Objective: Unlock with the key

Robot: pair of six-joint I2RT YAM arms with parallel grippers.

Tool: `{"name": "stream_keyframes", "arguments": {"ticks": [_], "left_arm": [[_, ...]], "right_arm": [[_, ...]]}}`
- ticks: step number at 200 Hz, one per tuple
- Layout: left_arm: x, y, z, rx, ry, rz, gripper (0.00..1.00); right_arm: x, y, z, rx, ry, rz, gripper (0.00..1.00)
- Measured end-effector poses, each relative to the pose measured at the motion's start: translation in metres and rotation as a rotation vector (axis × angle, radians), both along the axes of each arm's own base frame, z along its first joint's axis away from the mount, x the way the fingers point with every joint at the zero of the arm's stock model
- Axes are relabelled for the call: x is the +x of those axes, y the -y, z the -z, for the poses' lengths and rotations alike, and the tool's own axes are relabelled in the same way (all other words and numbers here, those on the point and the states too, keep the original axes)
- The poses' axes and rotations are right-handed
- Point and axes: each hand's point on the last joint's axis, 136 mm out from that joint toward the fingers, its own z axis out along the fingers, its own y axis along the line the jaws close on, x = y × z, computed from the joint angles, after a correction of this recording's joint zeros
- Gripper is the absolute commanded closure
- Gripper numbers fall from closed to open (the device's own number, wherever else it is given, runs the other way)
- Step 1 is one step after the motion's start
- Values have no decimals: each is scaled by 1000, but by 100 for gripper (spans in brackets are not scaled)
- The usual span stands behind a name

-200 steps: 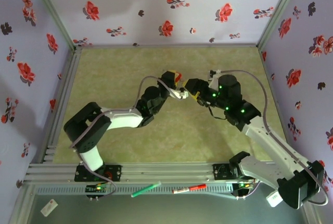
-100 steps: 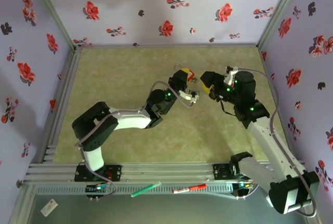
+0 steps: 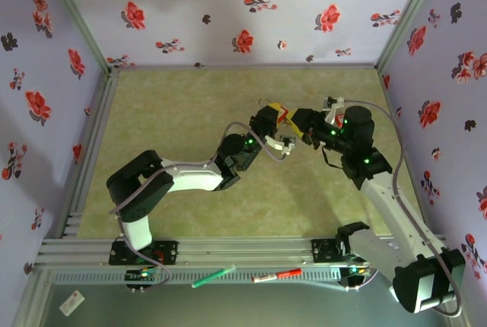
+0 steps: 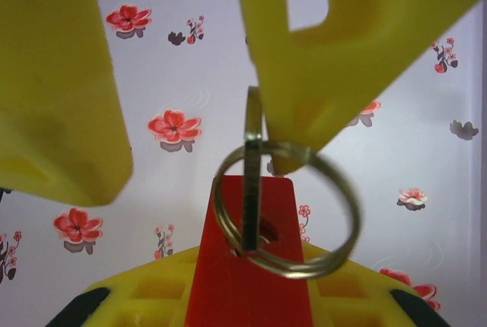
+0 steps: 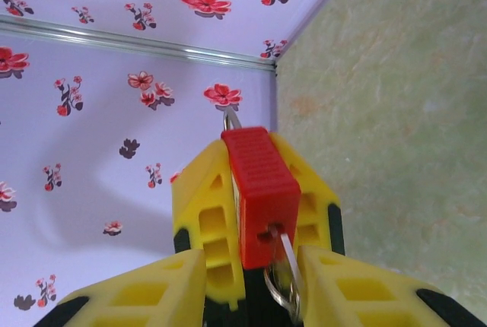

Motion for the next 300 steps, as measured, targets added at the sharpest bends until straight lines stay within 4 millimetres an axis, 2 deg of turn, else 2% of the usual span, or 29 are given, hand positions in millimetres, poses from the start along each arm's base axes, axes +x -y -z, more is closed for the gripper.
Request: {"name": "stream_keyframes", "arguments": {"ticks": [35, 62, 145, 206, 248, 277, 300], "left_arm": [[0, 0, -4, -16, -2, 1, 100], [1, 0, -4, -18, -3, -2, 100], [2, -2, -4, -39, -21, -7, 100], [3, -5, -4, -73, -47, -27, 100], [1, -5, -7, -95, -63, -25, 100], [-7, -6, -20, -115, -45, -13, 100], [-12, -8, -31, -121, -12, -15, 100]], "right_arm": [[-7, 2, 9, 16, -11, 2, 72], [-6, 1, 11, 28, -15, 2, 81], [-3, 3, 5, 38, 9, 12, 84], [3, -2, 4, 68, 15, -27, 100], [1, -5, 1, 44, 53, -81, 100], [-7, -7, -13, -34, 127, -143, 100], [-10, -9, -22, -19, 145, -177, 100]]}}
